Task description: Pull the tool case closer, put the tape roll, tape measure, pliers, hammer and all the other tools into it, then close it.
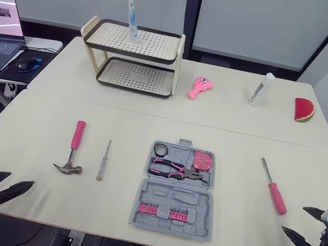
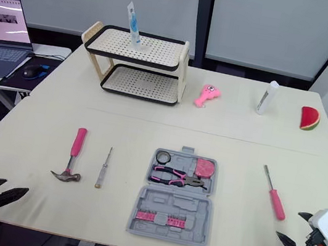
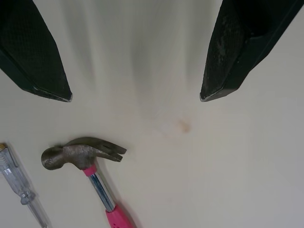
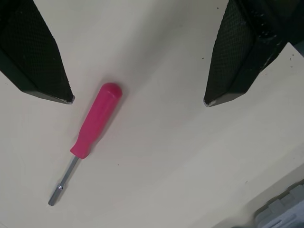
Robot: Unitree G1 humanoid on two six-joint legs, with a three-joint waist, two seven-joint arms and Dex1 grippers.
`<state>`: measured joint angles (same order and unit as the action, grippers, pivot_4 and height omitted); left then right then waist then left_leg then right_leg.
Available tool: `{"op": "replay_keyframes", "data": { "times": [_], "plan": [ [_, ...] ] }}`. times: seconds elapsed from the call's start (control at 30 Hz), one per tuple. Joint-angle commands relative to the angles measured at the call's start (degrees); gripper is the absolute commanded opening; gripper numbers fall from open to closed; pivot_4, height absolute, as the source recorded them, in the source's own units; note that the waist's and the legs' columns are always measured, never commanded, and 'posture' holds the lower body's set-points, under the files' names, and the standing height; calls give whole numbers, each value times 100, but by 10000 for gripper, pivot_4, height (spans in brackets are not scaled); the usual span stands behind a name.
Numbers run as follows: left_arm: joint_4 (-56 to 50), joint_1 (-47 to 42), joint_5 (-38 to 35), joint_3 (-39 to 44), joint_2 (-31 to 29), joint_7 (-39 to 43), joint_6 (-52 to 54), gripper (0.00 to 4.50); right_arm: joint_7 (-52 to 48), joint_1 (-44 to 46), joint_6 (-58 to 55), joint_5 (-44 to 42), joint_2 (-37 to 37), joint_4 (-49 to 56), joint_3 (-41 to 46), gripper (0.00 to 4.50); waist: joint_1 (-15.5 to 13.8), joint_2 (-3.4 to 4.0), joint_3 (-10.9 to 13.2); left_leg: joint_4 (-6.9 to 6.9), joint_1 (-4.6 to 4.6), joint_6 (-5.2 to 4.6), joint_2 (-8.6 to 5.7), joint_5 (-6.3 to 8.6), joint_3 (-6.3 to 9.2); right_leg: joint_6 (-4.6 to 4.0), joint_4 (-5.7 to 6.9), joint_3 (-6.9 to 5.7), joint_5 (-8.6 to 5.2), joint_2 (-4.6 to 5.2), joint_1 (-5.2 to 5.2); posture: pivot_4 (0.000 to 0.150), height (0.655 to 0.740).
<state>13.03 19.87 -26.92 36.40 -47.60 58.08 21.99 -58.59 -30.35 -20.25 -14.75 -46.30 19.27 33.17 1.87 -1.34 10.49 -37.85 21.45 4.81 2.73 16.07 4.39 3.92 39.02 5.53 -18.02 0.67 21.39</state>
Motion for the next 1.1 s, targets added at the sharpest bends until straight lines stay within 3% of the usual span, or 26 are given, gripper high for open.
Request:
{"op": "replay_keyframes", "data": {
  "times": [0.03,0.37,0.53,0.73,0.87,0.97,1.1],
  "plan": [
    [-261,60,-92,174,7,-62,22,45000,-12,-4,189,-46,-96,-86,274,44787,0,0,0,0,0,0,0,0,0,0,0,1,0,0,0,1500,7350],
    [-556,243,-143,233,140,-212,116,45000,-42,325,264,-194,-234,65,225,44787,34,1,0,2,0,1,0,1,-4,-1,-1,6,-2,0,1,1500,7350],
    [-882,392,-217,311,265,-334,257,45000,-438,858,181,-412,-726,621,-299,44787,69,1,1,3,-3,1,1,1,-8,2,-1,8,-2,0,0,1500,7350],
    [-1629,744,-396,351,592,-538,480,45000,-638,2409,-652,-1370,-1234,1608,-1517,44787,114,-3,12,3,-1,2,1,1,-9,6,-3,10,-8,6,5,1500,7350],
    [-2406,999,-557,321,987,-831,697,45000,-456,3882,-1338,-1868,-1043,1954,-2669,44787,112,-11,18,1,23,2,-1,1,-2,8,-8,5,9,14,25,1500,7350],
    [-3037,1099,-663,244,1380,-1214,787,45000,-275,4833,-1677,-1743,-774,1809,-3438,44787,102,-15,21,3,45,3,-6,1,-4,7,-14,2,11,18,40,1500,7350],
    [-3907,1074,-871,-22,1890,-1780,994,45000,-291,5285,-1677,-1569,-690,1557,-3813,44787,-23,-20,21,2,59,4,-16,1,0,10,-16,-3,14,28,56,1500,7350]
  ]
}}
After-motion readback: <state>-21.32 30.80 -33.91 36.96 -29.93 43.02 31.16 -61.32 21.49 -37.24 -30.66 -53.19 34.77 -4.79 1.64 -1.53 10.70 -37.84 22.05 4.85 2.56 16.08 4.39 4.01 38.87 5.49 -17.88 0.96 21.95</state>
